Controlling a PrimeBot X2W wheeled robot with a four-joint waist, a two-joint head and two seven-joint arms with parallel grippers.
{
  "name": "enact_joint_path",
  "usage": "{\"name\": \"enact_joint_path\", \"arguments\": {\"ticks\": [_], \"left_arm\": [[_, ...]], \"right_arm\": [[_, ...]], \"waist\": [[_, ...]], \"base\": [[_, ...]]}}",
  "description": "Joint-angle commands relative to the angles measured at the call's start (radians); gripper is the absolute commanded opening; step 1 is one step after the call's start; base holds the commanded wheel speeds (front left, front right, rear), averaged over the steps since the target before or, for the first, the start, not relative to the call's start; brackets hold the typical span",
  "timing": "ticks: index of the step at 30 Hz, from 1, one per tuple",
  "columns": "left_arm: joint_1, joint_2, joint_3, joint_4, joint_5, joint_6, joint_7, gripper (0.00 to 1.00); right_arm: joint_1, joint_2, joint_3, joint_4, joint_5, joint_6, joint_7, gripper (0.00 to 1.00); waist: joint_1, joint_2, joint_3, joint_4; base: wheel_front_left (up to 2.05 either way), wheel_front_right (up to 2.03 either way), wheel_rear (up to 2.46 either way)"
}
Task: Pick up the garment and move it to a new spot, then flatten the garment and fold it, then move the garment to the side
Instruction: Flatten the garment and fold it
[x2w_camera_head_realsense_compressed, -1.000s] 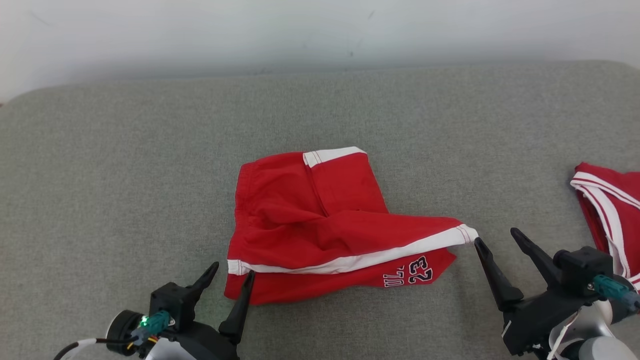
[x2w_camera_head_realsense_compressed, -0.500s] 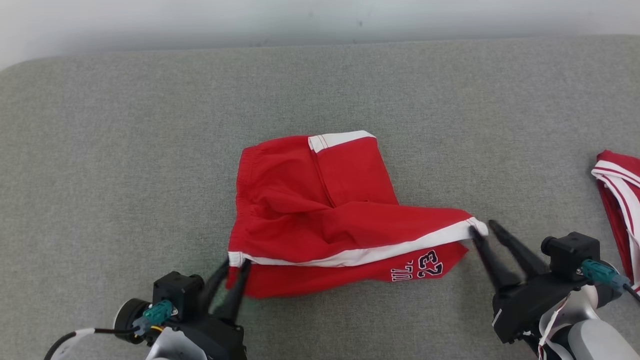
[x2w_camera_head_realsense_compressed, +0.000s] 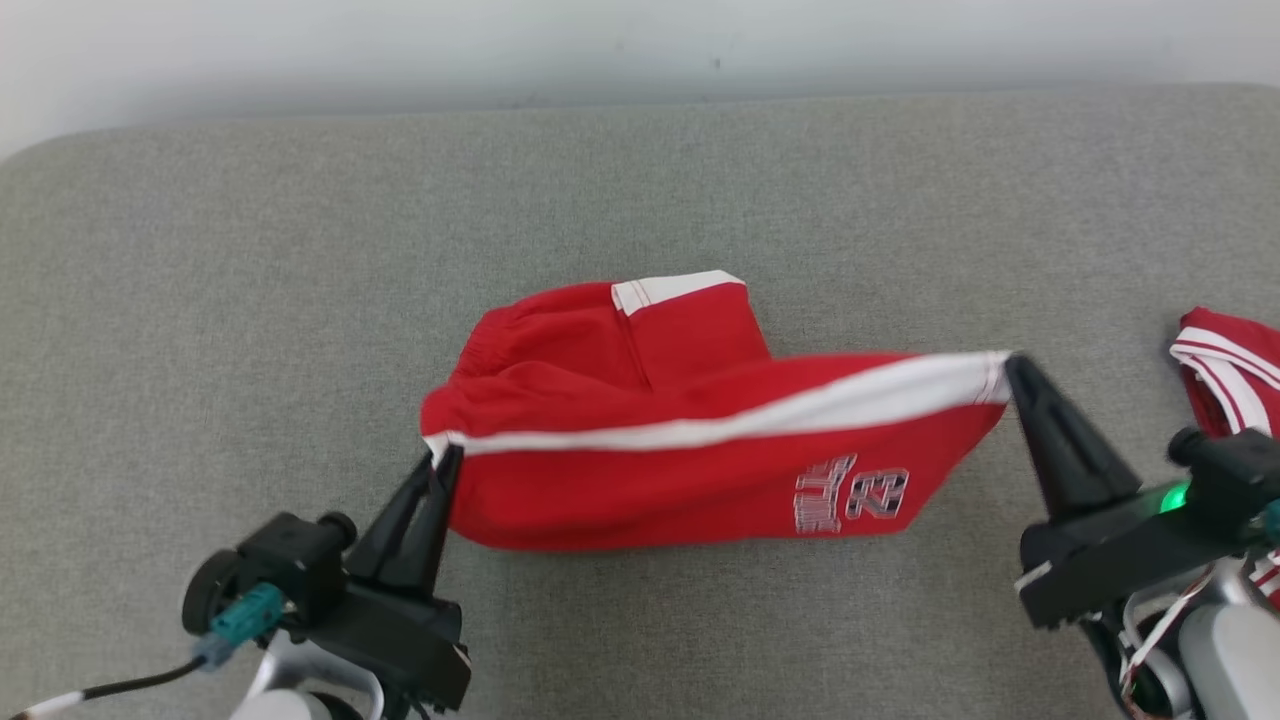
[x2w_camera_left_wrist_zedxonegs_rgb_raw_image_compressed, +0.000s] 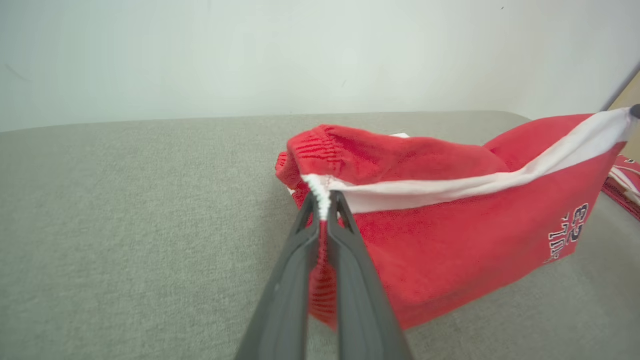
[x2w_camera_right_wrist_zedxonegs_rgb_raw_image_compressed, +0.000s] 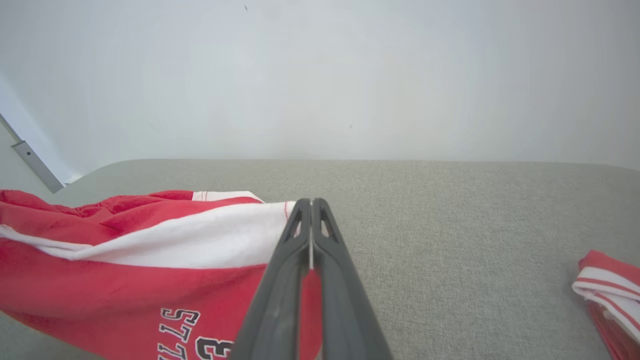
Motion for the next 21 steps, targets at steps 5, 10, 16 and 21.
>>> {"name": "enact_joint_path", "arguments": {"ticks": [5,10,16,21], "left_arm": [[-0.038,0.017,0.029,-0.084,-0.026,0.004,0.009,0.0],[-0.103,0.023,0.063,-0.158,-0.026,0.019,0.005,0.0],[-0.203,0.028,0.081,-0.22,-0.008,0.033,0.013,0.0],[-0.264,0.028,0.071,-0.276,0.005,0.038,0.037,0.0]], "right_arm": [[-0.06,0.022,-0.046,-0.06,-0.019,0.0,-0.035,0.0],[-0.132,0.042,-0.085,-0.11,-0.048,-0.001,-0.06,0.0],[-0.222,0.05,-0.11,-0.179,-0.091,0.0,-0.069,0.0],[-0.275,0.052,-0.137,-0.261,-0.127,0.0,-0.074,0.0]], "waist": [[-0.0001,-0.0001,-0.027,-0.01],[-0.0001,-0.0001,-0.052,-0.01],[-0.0001,-0.0001,-0.085,-0.008],[-0.0001,-0.0001,-0.115,-0.01]], "base": [[0.0,0.0,0.0],[0.0,0.0,0.0],[0.0,0.0,0.0],[0.0,0.0,0.0]]}}
